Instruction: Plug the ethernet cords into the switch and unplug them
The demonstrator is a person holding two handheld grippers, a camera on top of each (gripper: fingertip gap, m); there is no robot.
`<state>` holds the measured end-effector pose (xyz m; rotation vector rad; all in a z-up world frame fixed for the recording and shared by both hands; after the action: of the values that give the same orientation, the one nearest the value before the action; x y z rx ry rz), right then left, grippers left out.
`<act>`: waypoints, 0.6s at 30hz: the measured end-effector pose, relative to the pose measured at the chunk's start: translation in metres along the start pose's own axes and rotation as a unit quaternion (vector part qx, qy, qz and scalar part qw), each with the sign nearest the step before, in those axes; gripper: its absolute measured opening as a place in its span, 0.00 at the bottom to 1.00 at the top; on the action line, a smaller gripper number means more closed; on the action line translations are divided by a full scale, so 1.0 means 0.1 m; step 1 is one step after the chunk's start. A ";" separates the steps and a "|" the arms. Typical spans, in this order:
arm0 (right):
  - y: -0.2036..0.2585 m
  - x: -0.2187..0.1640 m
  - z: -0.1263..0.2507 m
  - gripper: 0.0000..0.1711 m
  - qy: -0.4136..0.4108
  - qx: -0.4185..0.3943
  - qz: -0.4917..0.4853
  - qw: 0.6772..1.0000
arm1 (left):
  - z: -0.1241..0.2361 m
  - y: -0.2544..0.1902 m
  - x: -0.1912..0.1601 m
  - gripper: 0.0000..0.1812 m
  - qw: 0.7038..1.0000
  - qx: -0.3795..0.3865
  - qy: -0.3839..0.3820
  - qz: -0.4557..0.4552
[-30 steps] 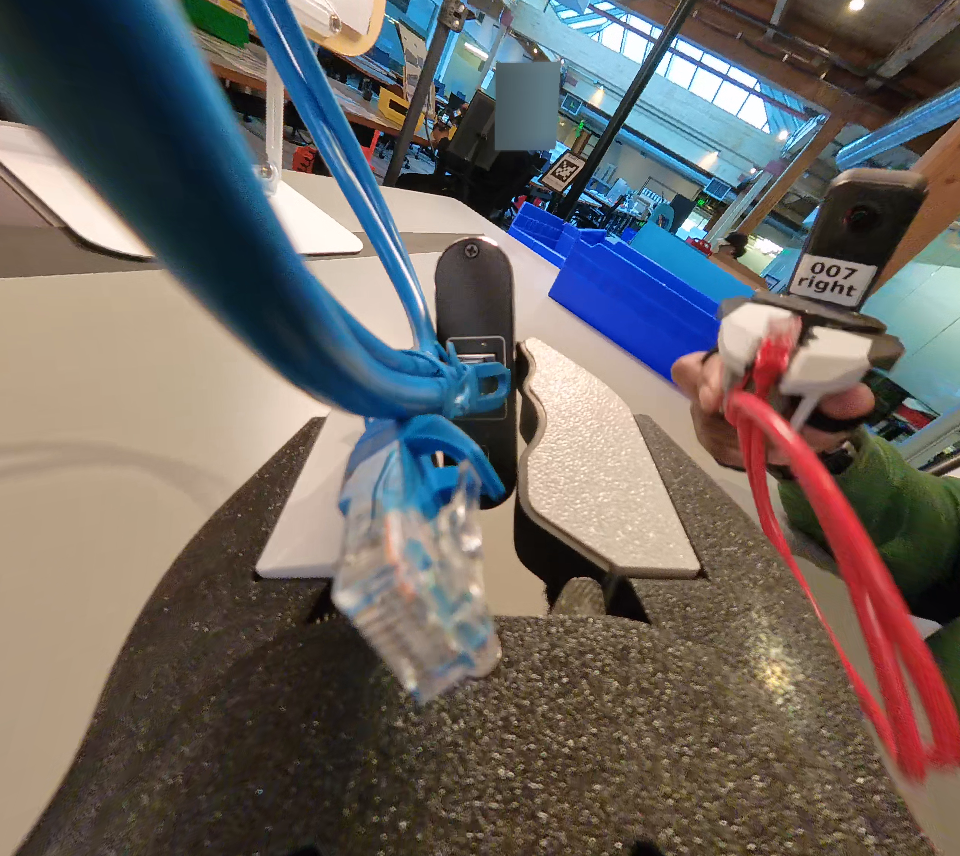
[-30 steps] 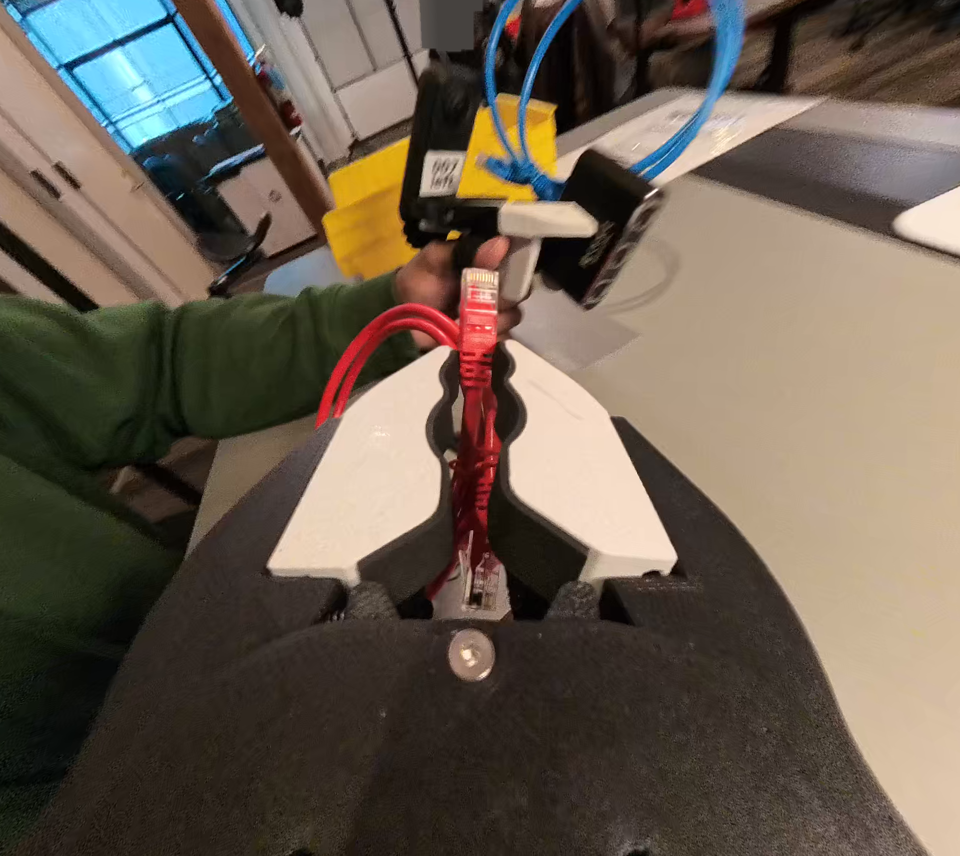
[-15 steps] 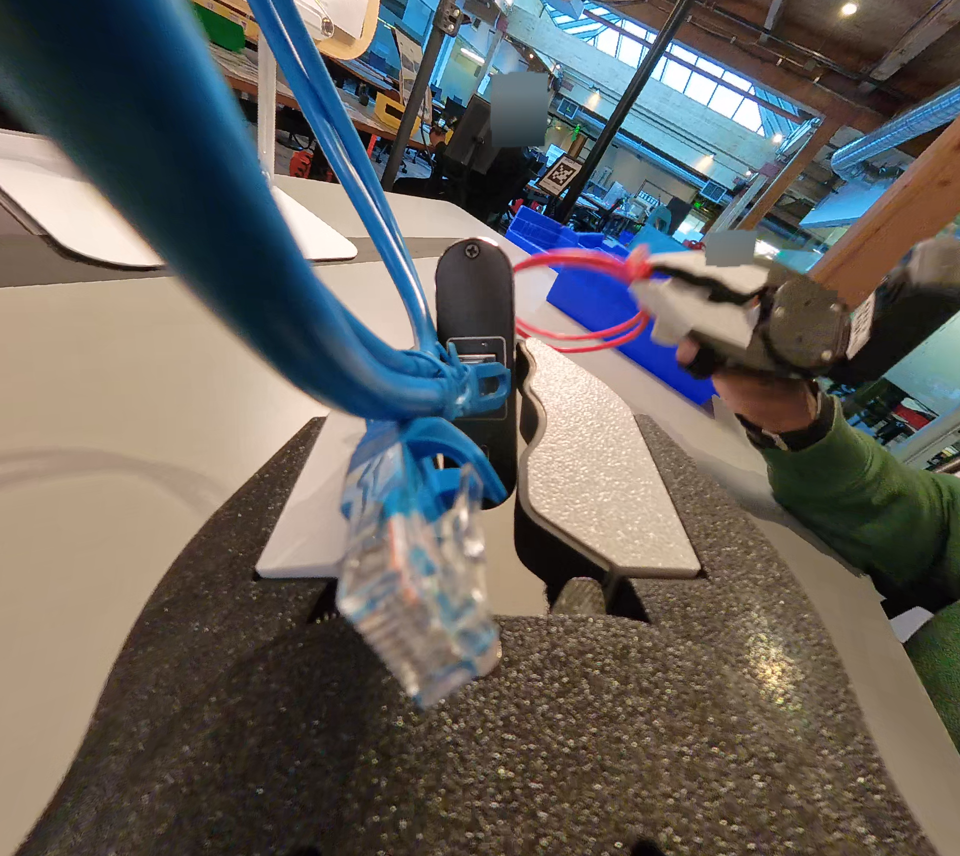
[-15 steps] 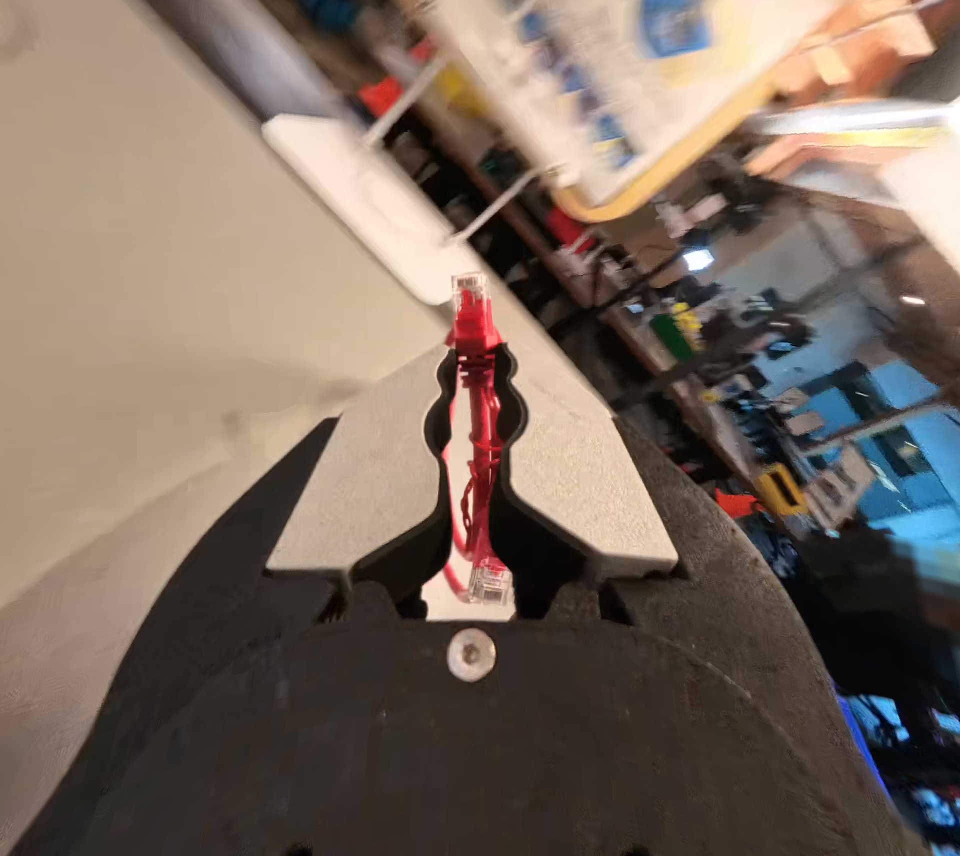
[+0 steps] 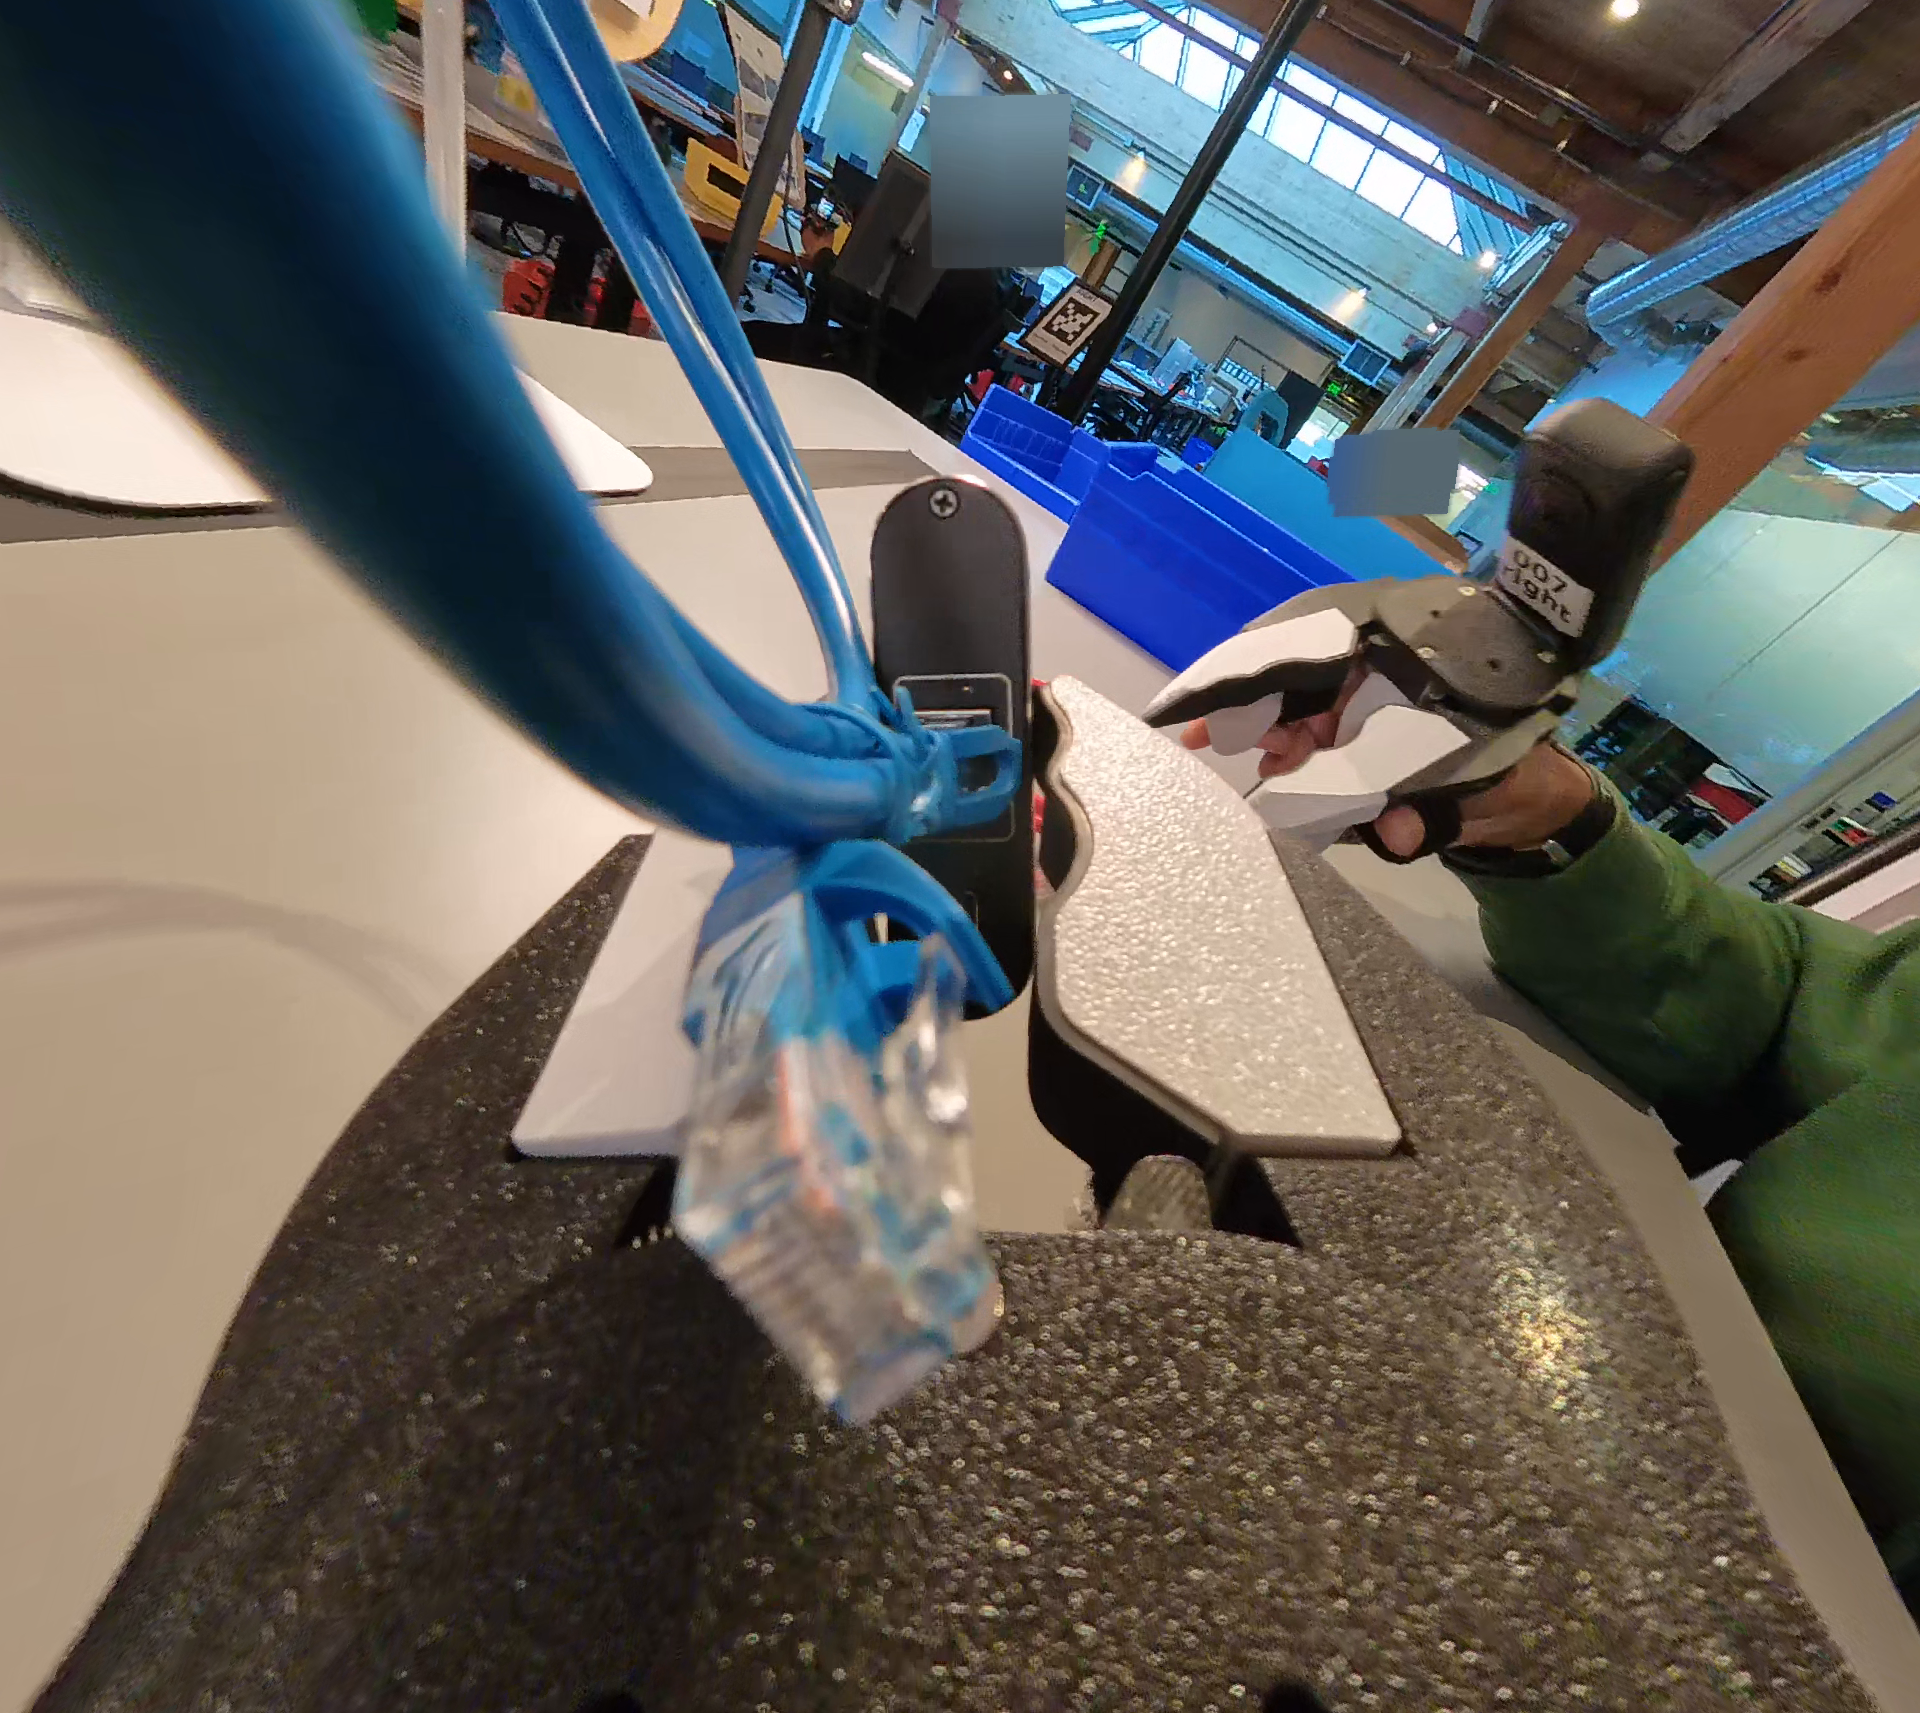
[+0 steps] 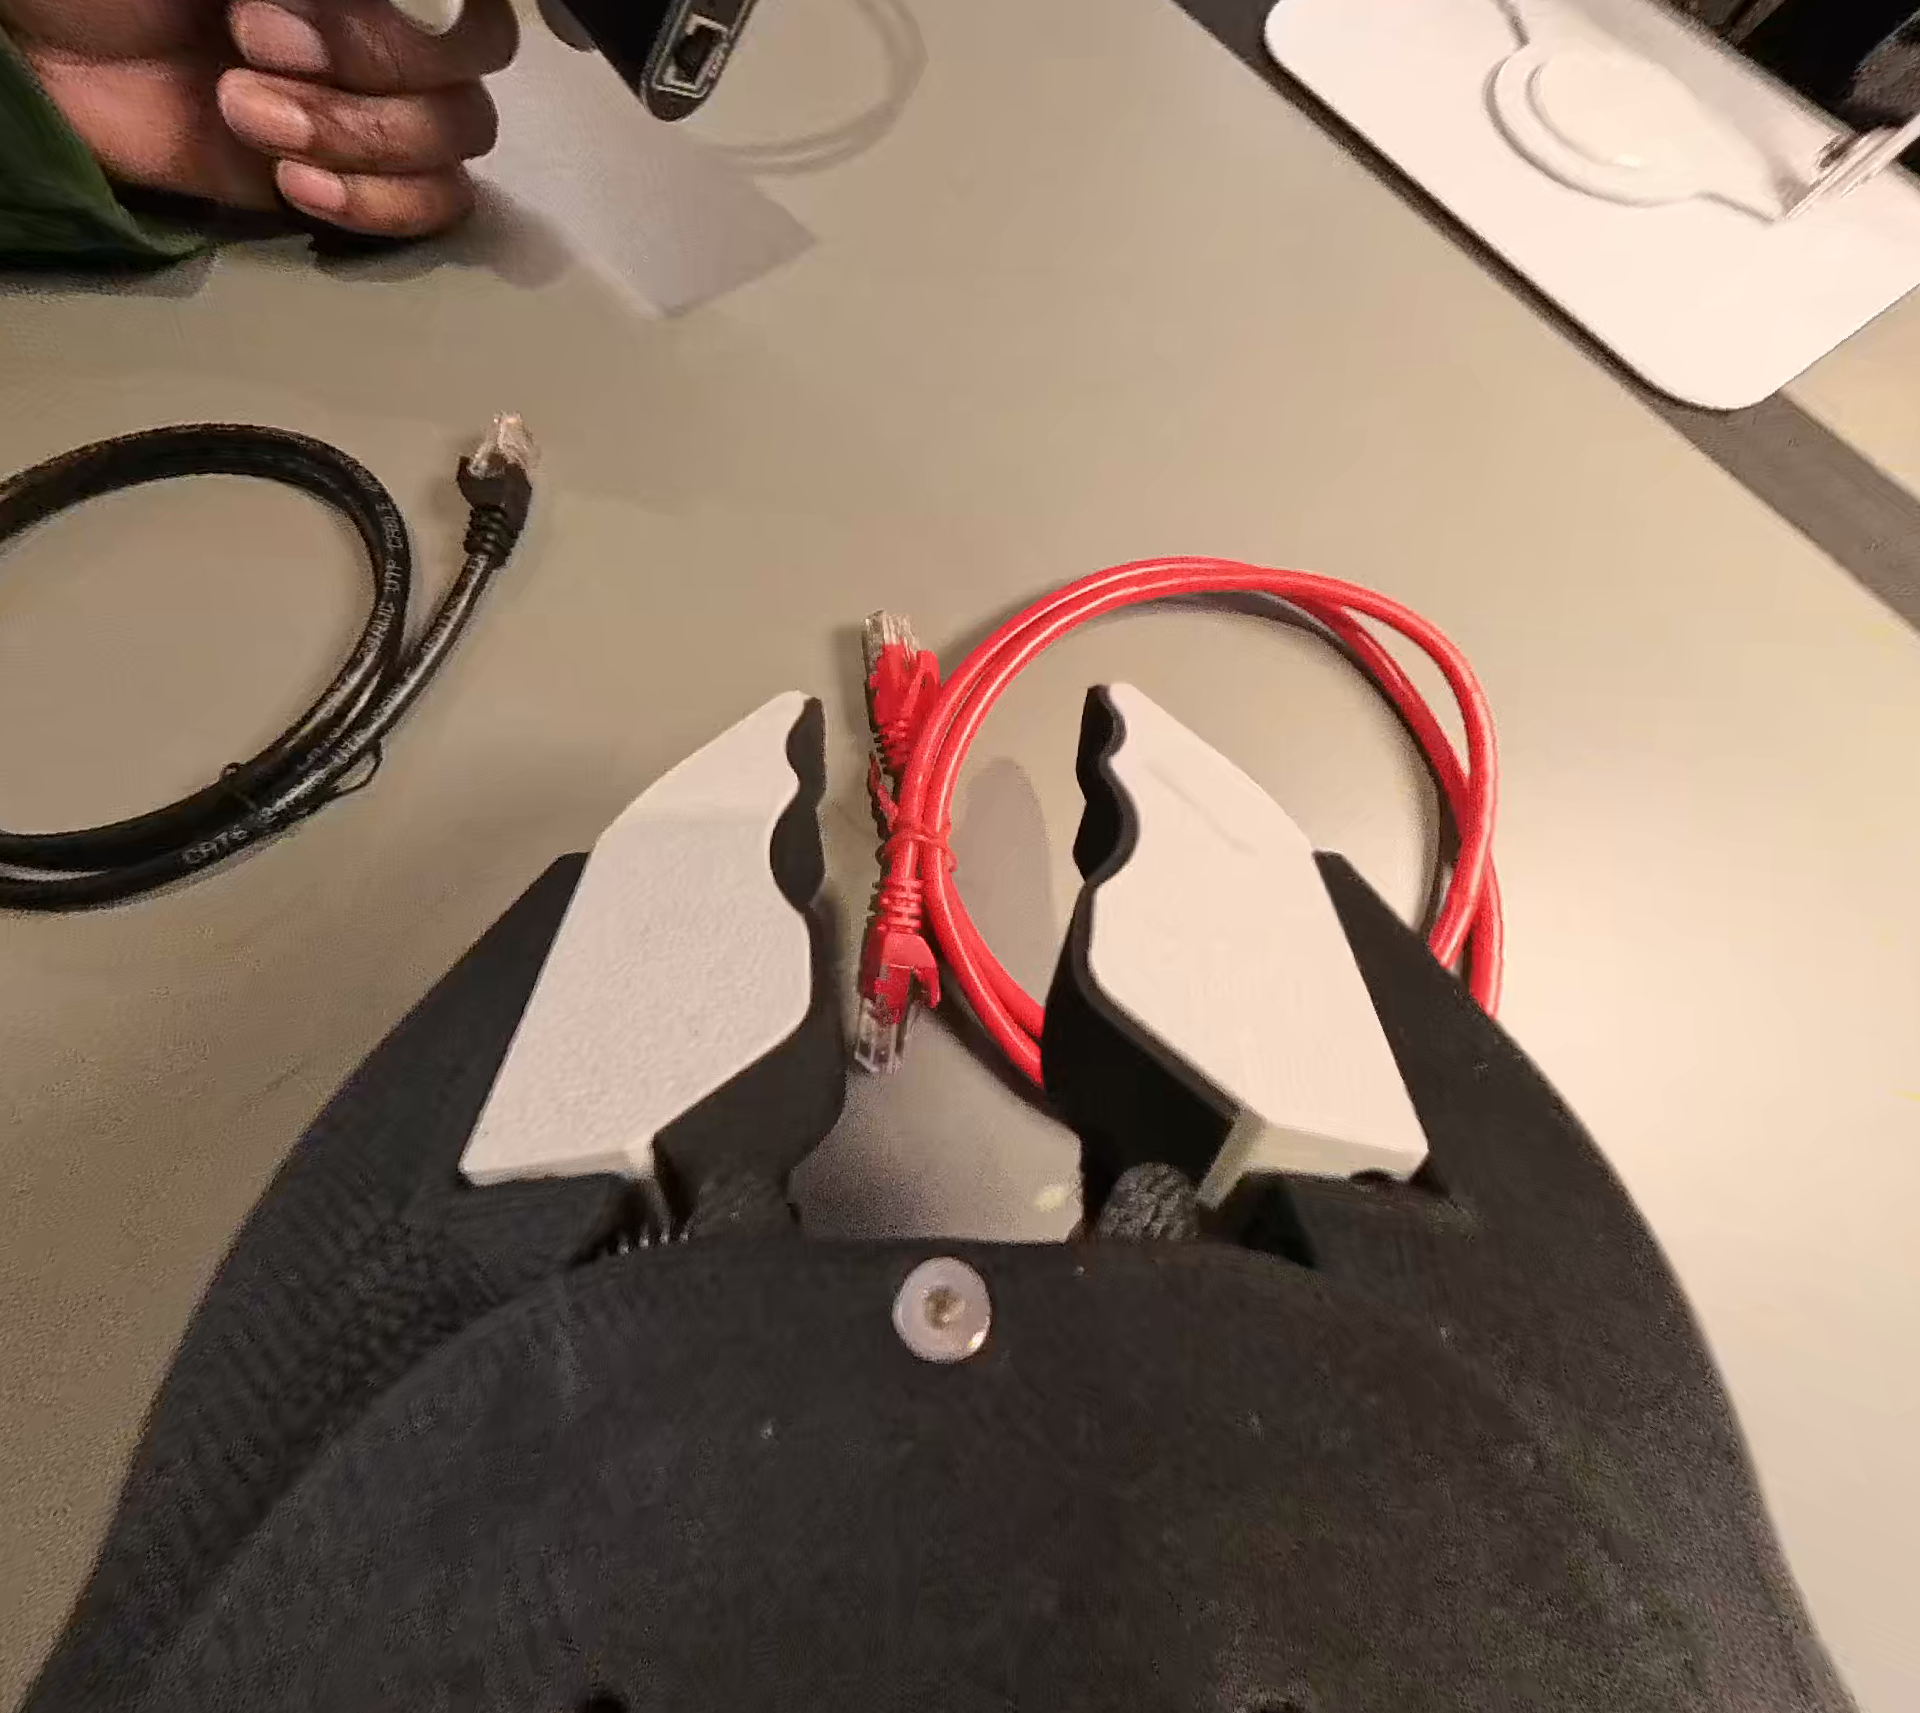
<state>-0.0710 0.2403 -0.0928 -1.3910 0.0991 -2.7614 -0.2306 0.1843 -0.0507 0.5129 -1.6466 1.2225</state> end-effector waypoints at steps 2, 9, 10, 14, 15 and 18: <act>0.01 -0.01 -0.01 0.25 -0.001 0.014 -0.011 1.000 | -0.03 -0.04 -0.03 0.16 1.000 -0.010 0.009 0.003; 0.16 -0.07 -0.18 0.17 0.027 0.044 0.034 0.998 | -0.14 -0.18 -0.21 0.16 0.997 -0.034 0.059 0.029; 0.17 -0.09 -0.21 0.17 0.037 0.045 0.042 0.997 | -0.14 -0.19 -0.24 0.14 0.997 -0.034 0.065 0.034; 0.19 -0.11 -0.25 0.15 0.059 0.045 0.067 0.995 | -0.15 -0.21 -0.30 0.14 0.995 -0.028 0.079 0.048; 0.20 -0.10 -0.26 0.15 0.066 0.049 0.075 0.994 | -0.15 -0.22 -0.32 0.14 0.995 -0.029 0.083 0.048; 0.19 -0.07 -0.30 0.17 0.088 0.053 0.095 0.990 | -0.16 -0.24 -0.35 0.14 0.994 -0.034 0.092 0.050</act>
<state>-0.0908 0.2228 -0.1179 -1.0536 0.0849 -2.6818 -0.1897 0.1814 -0.0694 0.2682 -1.5664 1.2433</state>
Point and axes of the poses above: each gripper's, where its closed fingertips meet, z back along the fingers, x out of its top, y = z × x across the jaws, the point moved 1 cm from there along z, back along the fingers
